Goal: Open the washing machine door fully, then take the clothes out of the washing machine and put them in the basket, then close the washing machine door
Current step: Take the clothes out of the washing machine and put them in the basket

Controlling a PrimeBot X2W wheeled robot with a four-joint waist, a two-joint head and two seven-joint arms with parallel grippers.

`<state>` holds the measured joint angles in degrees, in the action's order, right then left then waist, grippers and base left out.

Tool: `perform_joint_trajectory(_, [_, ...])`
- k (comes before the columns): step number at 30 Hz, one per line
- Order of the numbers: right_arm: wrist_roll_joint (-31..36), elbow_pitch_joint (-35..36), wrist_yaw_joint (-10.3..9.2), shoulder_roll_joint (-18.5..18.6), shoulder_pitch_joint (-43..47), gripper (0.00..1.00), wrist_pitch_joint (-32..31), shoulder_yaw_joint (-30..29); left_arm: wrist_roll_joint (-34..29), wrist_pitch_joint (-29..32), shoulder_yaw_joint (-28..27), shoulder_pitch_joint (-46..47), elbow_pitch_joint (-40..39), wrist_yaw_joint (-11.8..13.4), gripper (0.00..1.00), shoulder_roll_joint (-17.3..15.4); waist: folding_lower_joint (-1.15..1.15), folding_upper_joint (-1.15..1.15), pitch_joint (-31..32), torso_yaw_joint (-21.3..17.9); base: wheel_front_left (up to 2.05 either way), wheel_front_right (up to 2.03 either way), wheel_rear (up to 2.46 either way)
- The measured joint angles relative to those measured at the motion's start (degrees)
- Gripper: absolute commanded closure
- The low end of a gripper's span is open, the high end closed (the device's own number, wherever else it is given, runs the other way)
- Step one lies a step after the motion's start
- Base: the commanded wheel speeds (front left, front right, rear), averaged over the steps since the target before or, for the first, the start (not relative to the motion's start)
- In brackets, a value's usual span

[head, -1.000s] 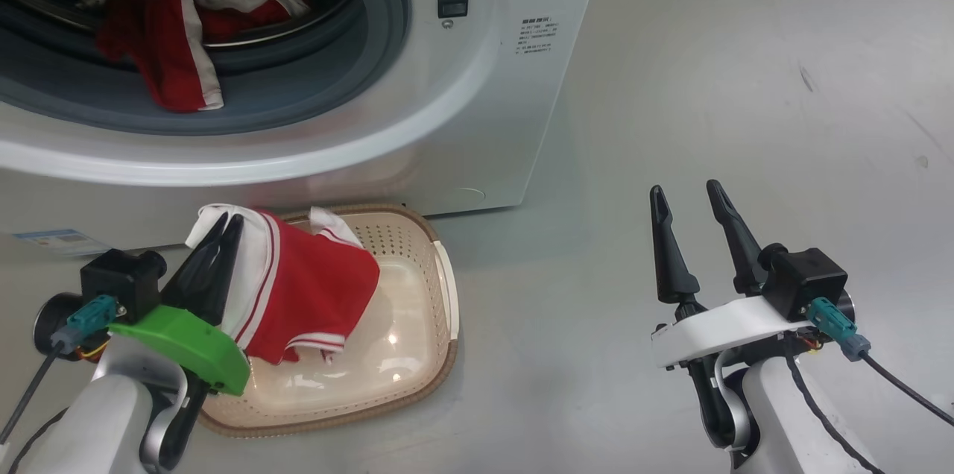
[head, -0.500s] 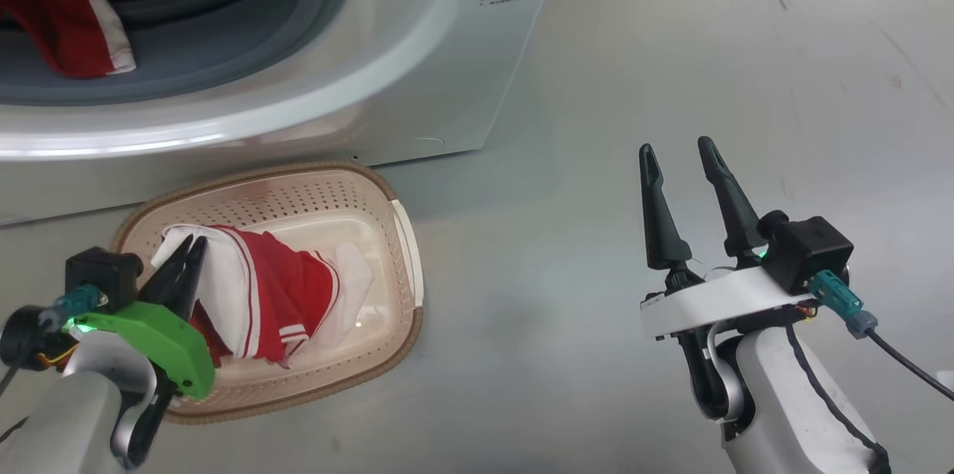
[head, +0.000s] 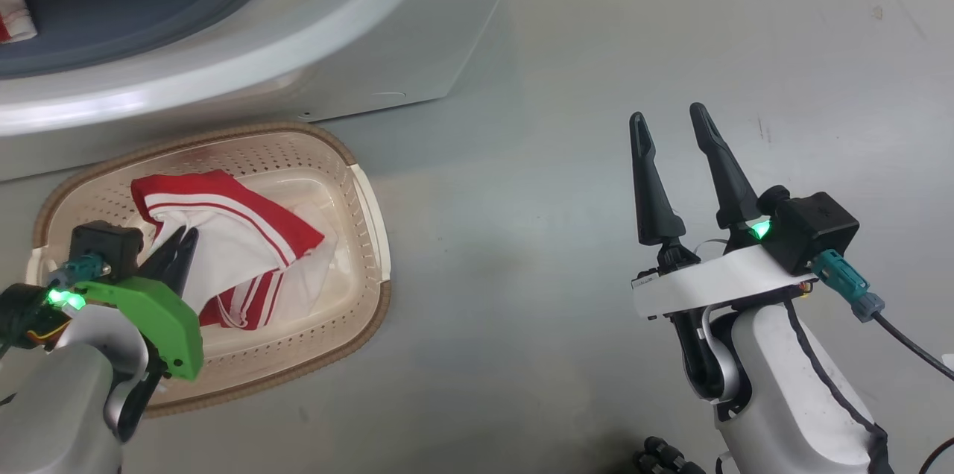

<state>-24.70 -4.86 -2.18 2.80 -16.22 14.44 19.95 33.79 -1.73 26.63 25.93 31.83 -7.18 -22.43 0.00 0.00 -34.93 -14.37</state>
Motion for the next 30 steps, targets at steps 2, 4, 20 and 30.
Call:
perform_joint_trajectory(2, [-0.08, 0.13, -0.01, -0.01, -0.37, 0.00, 0.00, 0.26, -0.04, 0.15, 0.83, 0.43, 1.31, 0.00, 1.00, 0.03, 0.00, 0.00, -0.76, -0.40, 0.00, 0.00, 0.00])
perform_joint_trajectory(4, [-0.43, 0.14, -0.10, -0.04, -0.65, 0.00, 0.00, 0.25, -0.04, 0.14, 1.71, 0.62, 2.36, 0.00, 1.00, 0.23, 0.00, 0.00, -1.34, -0.83, 0.00, 0.00, 0.00])
perform_joint_trajectory(20, [-0.40, -0.33, -1.00, -0.03, -0.97, 0.00, 0.00, -0.56, 1.43, -0.69, 5.23, 3.43, 9.14, 0.00, 0.00, 2.24, 0.00, 0.00, -1.06, -0.29, 0.00, 0.00, 0.00])
perform_joint_trajectory(30, [0.68, -2.36, -0.91, -0.02, -1.10, 0.00, 0.00, -1.77, 3.04, -7.59, 6.64, 4.87, 10.35, 0.00, 0.00, 3.77, 0.00, 0.00, 2.98, 1.99, 0.00, 0.00, 0.00])
